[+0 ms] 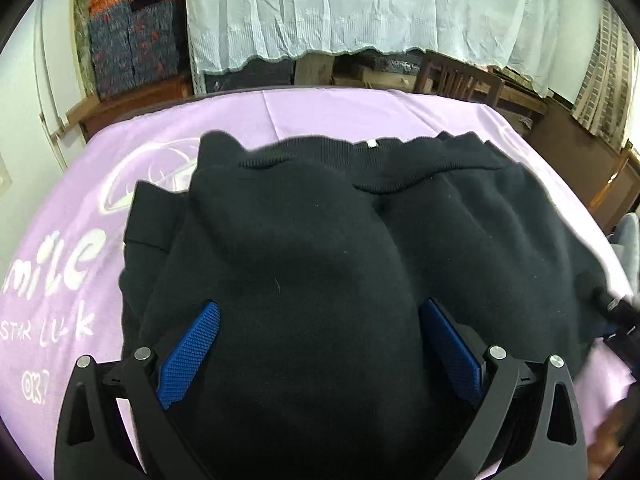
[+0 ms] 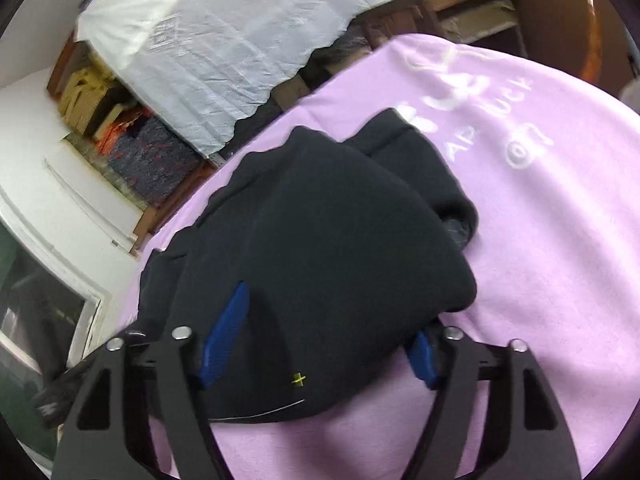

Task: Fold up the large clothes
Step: 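Grasp the bundle edge with the right tool and lift it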

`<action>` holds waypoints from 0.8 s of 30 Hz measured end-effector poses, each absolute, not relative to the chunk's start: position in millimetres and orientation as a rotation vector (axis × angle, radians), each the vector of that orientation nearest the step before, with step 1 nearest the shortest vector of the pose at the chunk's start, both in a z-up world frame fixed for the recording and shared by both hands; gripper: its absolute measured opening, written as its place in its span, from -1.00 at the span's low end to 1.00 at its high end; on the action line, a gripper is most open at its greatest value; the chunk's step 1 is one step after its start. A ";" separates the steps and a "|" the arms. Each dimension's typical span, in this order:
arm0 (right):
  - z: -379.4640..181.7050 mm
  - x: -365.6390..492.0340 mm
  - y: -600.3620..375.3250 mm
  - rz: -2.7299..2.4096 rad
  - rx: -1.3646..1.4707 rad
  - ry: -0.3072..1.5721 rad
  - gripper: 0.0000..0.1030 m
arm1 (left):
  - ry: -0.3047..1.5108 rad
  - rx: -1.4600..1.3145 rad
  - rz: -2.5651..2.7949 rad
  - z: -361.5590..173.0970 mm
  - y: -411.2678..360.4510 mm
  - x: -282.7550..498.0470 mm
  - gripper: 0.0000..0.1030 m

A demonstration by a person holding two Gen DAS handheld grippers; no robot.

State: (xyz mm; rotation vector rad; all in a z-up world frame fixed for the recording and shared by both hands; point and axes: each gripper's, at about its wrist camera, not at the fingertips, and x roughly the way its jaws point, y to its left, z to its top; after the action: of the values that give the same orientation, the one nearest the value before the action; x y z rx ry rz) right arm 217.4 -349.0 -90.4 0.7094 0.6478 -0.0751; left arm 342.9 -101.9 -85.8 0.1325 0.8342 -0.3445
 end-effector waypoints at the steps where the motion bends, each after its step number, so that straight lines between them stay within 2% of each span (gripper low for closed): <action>1: -92.1 218.1 -353.9 -0.068 0.737 0.644 0.09 | 0.836 0.149 -0.340 -84.6 -103.9 343.0 0.93; 2: -97.2 219.2 -362.0 -0.065 0.795 0.641 0.09 | 0.835 0.153 -0.340 -86.5 -104.6 342.8 0.93; 4: -107.2 220.1 -378.4 -0.097 0.906 0.616 -0.08 | 0.838 0.151 -0.340 -88.4 -104.7 343.7 0.93; 7: -107.5 228.6 -378.5 -0.110 0.883 0.631 -0.09 | 0.838 0.156 -0.337 -90.0 -104.4 344.2 0.93; 9: -105.3 233.1 -376.4 -0.110 0.869 0.639 -0.53 | 0.838 0.155 -0.341 -90.2 -102.4 345.3 0.93; 15: -51.9 230.5 -340.9 -0.145 0.610 0.577 -0.68 | 0.910 0.039 -0.393 -75.9 -72.6 363.2 0.93; 19: -1.7 243.1 -278.8 -0.119 0.363 0.532 -0.71 | 0.880 -0.165 -0.388 -37.5 -13.8 378.7 0.93; 24: 16.3 245.1 -192.4 -0.055 0.113 0.497 -0.76 | 0.874 -0.380 -0.520 -9.8 35.7 384.7 0.93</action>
State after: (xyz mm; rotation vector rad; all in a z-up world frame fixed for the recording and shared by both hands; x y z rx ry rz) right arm 245.1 -192.4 16.3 0.1129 0.4970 -0.0551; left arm 384.7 35.6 -9.8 -0.3798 0.8742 -0.5200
